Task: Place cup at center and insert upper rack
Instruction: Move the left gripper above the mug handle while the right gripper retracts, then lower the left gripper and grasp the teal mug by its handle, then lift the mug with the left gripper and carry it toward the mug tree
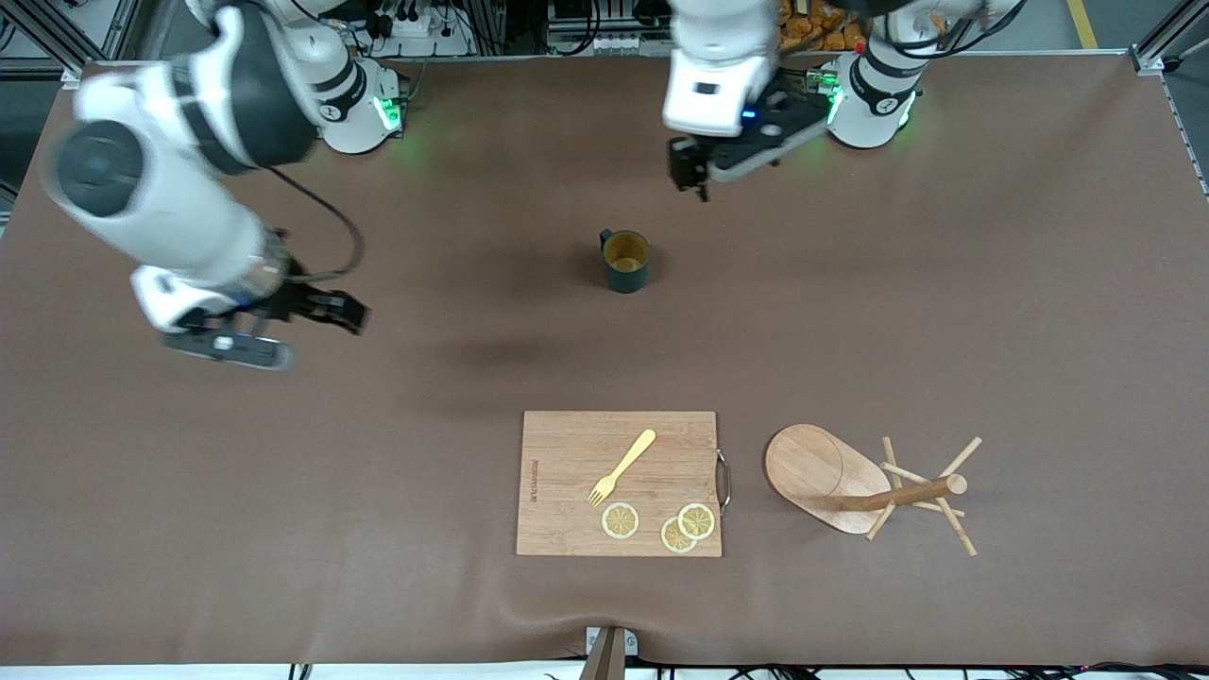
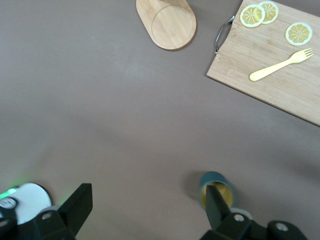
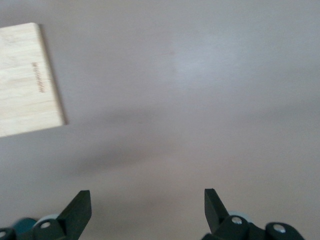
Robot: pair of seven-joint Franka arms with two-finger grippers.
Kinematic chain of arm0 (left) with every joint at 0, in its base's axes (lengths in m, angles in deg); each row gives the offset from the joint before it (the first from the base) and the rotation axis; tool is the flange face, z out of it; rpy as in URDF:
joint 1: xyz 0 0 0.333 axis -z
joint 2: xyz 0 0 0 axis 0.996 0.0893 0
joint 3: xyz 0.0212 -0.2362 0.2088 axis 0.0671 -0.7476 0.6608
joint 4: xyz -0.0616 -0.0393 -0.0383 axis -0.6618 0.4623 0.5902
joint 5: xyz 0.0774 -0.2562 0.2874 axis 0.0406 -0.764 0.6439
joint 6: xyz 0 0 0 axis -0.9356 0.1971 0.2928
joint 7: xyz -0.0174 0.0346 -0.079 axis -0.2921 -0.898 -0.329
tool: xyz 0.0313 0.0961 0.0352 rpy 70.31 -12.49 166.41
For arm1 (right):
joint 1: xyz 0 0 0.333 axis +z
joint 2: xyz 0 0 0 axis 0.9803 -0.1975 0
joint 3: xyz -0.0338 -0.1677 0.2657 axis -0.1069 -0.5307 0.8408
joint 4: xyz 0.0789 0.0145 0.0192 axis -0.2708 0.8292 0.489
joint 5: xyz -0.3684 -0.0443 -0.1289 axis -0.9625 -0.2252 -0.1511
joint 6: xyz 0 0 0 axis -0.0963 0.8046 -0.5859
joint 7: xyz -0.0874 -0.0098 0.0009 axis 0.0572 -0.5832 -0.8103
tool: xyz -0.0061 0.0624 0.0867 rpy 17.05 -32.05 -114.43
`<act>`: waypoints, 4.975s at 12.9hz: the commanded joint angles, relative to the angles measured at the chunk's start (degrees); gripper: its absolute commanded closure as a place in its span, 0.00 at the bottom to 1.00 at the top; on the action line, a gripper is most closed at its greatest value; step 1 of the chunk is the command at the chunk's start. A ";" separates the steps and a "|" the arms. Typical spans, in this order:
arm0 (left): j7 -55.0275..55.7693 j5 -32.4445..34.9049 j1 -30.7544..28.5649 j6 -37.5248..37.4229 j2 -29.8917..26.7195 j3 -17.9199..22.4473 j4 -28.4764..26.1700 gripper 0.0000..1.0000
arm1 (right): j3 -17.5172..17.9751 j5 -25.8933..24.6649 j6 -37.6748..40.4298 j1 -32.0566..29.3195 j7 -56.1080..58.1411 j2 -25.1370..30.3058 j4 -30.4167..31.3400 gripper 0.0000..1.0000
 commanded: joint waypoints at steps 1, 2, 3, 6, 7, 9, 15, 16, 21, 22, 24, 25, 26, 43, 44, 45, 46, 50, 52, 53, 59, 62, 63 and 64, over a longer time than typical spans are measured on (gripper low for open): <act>12.47 7.03 9.90 -0.75 9.22 0.47 6.50 0.00 | -5.91 1.06 -0.22 -0.42 11.29 6.29 5.31 0.00; 18.00 9.05 13.33 -0.75 11.42 0.65 6.77 0.00 | -6.63 0.97 -0.05 -2.26 16.03 7.70 5.49 0.00; 22.58 10.99 16.15 -0.58 13.97 0.65 6.86 0.00 | -6.20 0.97 0.39 -4.71 19.64 8.93 5.14 0.00; 37.08 18.98 26.25 0.91 22.84 3.01 9.66 0.00 | -0.51 0.54 4.86 -13.23 22.58 9.99 1.73 0.00; 40.26 20.14 30.55 0.92 25.48 5.98 10.63 0.00 | 1.87 0.01 6.53 -15.09 22.49 9.82 -0.03 0.00; 43.78 20.15 39.42 1.09 29.53 14.40 12.04 0.00 | 2.42 -0.78 7.60 -15.37 22.58 9.73 -1.36 0.00; 54.96 20.50 50.17 5.39 37.54 24.63 12.31 0.00 | 8.48 -3.07 8.83 -17.83 21.61 10.08 -1.45 0.00; 55.58 20.50 52.02 5.92 38.07 26.47 12.31 0.00 | 8.40 -2.63 8.83 -17.92 21.61 10.00 -1.19 0.00; 60.76 22.68 53.00 5.93 42.72 27.54 11.87 0.00 | 8.13 -2.54 12.34 -18.45 22.23 10.52 -1.37 0.00; 60.94 23.48 53.53 5.93 43.43 27.54 11.78 0.00 | 8.13 -2.54 12.35 -18.45 22.23 10.70 -1.19 0.00; 61.12 24.18 53.53 5.84 43.53 27.54 11.52 0.02 | 8.13 -2.54 12.35 -18.45 22.23 10.70 -1.10 0.00; 61.12 24.28 53.53 5.58 43.53 27.63 11.08 0.06 | 8.22 -2.54 12.26 -18.45 22.05 10.70 -1.10 0.00; 61.12 24.63 53.53 5.57 43.53 27.98 10.64 0.10 | 8.22 -2.11 12.35 -18.36 21.79 10.70 -1.10 0.00; 60.24 24.81 53.18 3.20 42.65 29.39 10.55 1.00 | 8.13 -1.75 12.52 -17.66 21.70 10.70 -1.01 0.00; 59.54 24.81 53.18 3.20 42.13 29.74 10.73 1.00 | 8.13 -1.75 12.52 -17.74 21.61 10.70 -1.01 0.00; 58.23 24.63 53.00 3.20 41.08 29.83 10.81 1.00 | 8.05 -1.75 12.52 -17.83 21.61 10.70 -1.01 0.00; 57.18 24.46 52.22 3.20 40.02 29.74 11.25 1.00 | 8.05 -1.75 12.61 -17.83 21.53 10.70 -1.01 0.00; 51.31 21.05 47.83 3.29 33.88 28.77 11.69 1.00 | 8.05 -1.75 12.87 -17.57 19.95 10.70 -1.10 0.00; 48.30 18.84 45.02 3.64 29.92 28.77 11.69 1.00 | 8.13 -1.75 13.05 -16.52 17.93 10.79 -1.10 0.00; 47.33 17.18 43.44 4.07 27.55 28.77 11.69 1.00 | 8.13 -1.75 13.05 -15.99 16.96 10.79 -1.10 0.00; 34.25 2.42 30.97 6.62 16.38 28.86 11.69 1.00 | 8.05 -1.75 13.66 -15.90 16.95 10.87 -1.10 0.00; 28.10 -4.43 23.50 9.35 13.21 28.86 11.69 1.00 | 7.52 -1.75 14.80 -16.07 17.04 11.31 -1.28 0.00; 25.98 -7.07 20.77 10.31 12.25 28.77 11.69 1.00 | 7.52 -1.84 14.81 -16.07 17.04 11.66 -1.28 0.00; 23.44 -10.41 17.44 11.62 11.28 28.86 11.69 1.00 | 7.52 -1.75 14.81 -16.25 17.22 11.66 -1.19 0.00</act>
